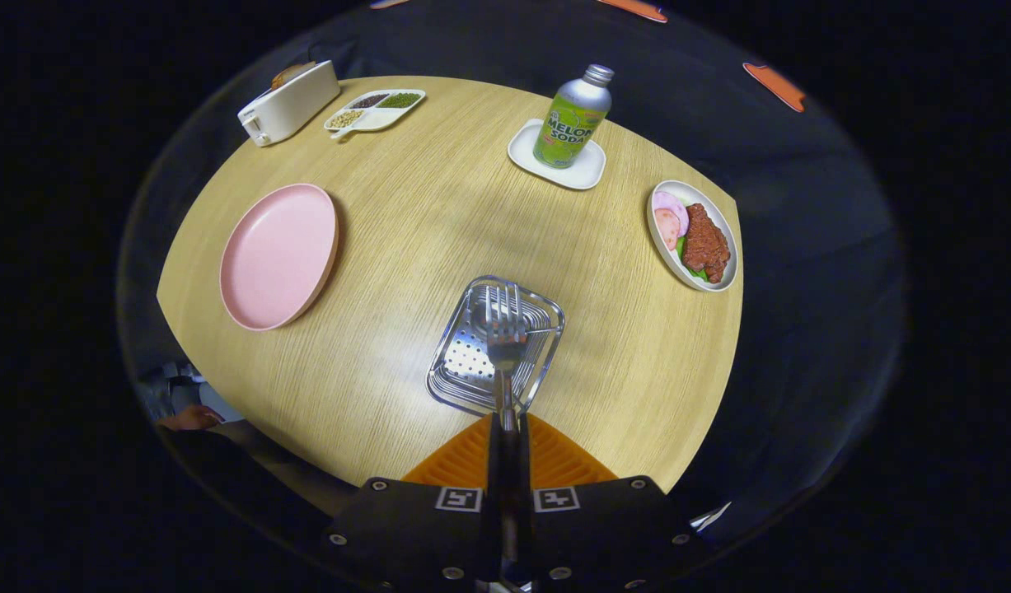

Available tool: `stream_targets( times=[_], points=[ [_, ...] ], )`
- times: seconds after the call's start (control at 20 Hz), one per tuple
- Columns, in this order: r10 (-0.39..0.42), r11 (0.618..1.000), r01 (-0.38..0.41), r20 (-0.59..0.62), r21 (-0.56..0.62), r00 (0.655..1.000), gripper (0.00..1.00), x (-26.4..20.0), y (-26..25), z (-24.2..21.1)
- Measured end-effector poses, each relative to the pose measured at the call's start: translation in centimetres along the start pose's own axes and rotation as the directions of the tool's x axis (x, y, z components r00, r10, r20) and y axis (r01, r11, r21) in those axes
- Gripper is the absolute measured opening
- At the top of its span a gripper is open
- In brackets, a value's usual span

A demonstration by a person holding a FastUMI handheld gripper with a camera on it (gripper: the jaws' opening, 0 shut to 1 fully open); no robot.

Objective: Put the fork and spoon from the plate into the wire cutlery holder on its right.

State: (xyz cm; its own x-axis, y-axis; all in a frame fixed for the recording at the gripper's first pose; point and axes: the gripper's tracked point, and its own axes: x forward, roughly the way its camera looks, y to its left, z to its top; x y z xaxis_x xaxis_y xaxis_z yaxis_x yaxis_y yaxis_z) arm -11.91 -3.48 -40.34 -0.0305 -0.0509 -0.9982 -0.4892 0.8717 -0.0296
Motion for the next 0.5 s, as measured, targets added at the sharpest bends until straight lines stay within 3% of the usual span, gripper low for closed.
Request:
stream_targets(
  times=[0.25,0.5],
  points=[
    [0.003,0.999,-0.003,0.012,0.039,1.000,0.10,-0.23,-0.53,0.00],
    [0.004,1.000,-0.004,-0.001,-0.011,1.000,0.10,-0.28,-0.17,-0.71]
  ],
)
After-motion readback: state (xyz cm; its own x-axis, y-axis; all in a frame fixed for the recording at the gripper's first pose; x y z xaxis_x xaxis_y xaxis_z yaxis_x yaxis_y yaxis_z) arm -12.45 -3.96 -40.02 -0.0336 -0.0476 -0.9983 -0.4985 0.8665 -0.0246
